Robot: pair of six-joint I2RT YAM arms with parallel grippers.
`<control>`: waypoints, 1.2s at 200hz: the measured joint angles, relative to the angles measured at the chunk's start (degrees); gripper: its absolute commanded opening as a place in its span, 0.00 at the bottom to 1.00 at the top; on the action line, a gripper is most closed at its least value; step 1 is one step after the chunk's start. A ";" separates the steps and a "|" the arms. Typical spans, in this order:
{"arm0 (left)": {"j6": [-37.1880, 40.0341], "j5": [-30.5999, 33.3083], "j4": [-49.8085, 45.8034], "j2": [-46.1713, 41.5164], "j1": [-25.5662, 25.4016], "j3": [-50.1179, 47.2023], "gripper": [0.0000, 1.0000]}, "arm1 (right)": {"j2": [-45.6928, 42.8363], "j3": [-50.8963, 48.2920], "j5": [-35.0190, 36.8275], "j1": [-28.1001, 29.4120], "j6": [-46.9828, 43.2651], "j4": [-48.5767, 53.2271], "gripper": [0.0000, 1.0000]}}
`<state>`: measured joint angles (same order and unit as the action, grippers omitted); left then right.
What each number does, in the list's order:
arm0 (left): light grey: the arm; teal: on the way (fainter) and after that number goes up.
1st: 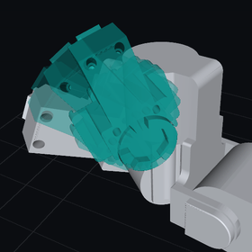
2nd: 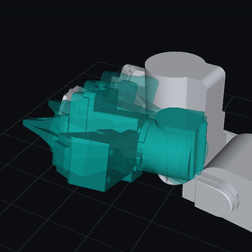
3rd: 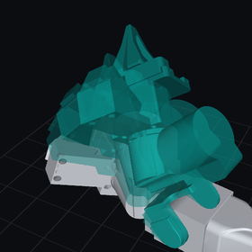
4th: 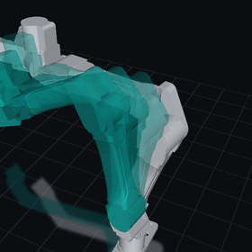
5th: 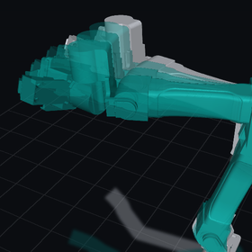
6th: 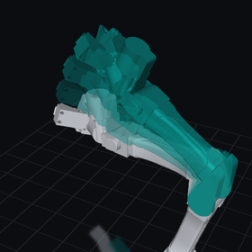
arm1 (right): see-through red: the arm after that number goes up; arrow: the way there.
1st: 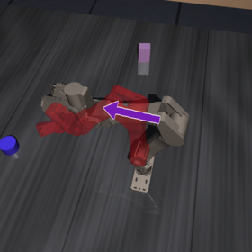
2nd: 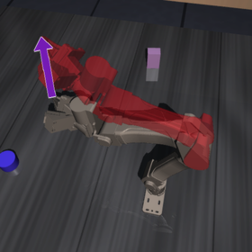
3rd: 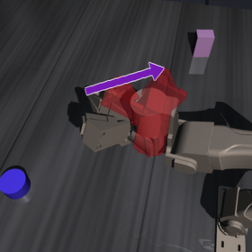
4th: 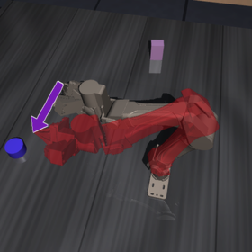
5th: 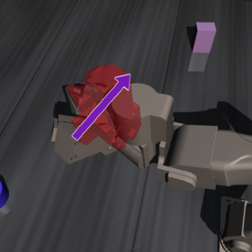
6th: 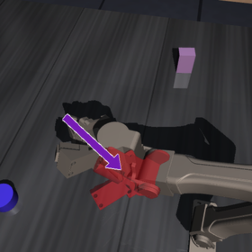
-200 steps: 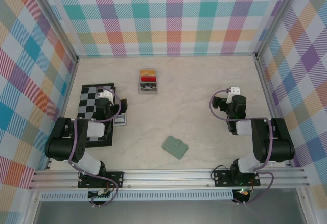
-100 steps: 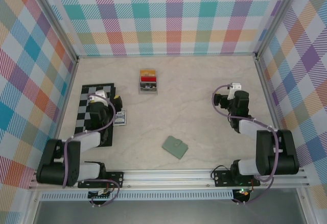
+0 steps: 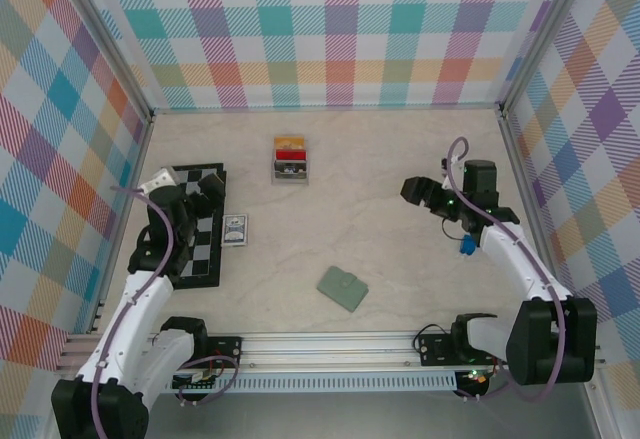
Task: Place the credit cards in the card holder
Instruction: Move the card holder to the bottom-center of the table.
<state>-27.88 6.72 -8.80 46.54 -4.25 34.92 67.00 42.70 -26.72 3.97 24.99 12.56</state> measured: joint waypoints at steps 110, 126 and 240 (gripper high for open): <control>-14.75 -25.79 -1.88 7.37 -10.75 -7.72 1.00 | 18.25 3.45 -4.81 27.41 1.29 6.14 0.33; -14.78 -25.75 -2.40 9.20 -15.02 -7.72 1.00 | 19.87 4.24 -4.76 30.56 0.72 7.72 0.29; -15.37 -24.70 -2.95 19.19 -24.30 -5.75 1.00 | 27.08 2.99 -6.71 36.28 1.31 11.19 0.28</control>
<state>-43.24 -17.98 -11.75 65.73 -28.56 29.17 94.08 45.69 -33.43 40.25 26.30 23.75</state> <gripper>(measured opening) 0.999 0.286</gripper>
